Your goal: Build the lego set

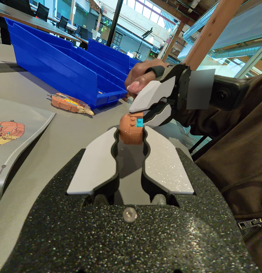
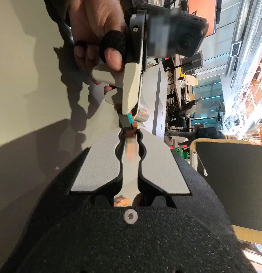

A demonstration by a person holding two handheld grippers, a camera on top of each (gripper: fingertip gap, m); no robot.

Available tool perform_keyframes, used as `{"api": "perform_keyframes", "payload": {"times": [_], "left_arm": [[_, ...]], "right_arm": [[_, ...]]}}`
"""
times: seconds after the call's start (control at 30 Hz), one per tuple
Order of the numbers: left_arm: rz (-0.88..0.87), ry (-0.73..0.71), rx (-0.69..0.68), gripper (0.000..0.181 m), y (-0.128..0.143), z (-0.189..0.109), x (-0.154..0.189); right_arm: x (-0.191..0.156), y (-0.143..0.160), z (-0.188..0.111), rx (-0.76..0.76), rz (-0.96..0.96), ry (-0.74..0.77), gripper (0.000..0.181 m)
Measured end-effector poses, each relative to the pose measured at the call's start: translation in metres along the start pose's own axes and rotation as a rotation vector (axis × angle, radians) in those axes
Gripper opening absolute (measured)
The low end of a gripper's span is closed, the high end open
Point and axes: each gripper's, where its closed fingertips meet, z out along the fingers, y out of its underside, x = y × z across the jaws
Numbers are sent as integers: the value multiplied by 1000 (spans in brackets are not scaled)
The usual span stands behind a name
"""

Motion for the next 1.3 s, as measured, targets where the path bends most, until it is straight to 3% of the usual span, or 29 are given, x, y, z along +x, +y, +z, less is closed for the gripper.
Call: {"api": "perform_keyframes", "payload": {"times": [0.87,1.17,1.3], "left_arm": [[-49,51,-1,31,1,2,5],[-45,59,-54,54,8,4,10],[-29,46,-36,34,6,7,10]], "right_arm": [[-1,-1,-4,-38,-77,-44,15],[-1,-1,-4,-47,11,-75,15],[1,-7,-4,-24,46,-65,15]]}}
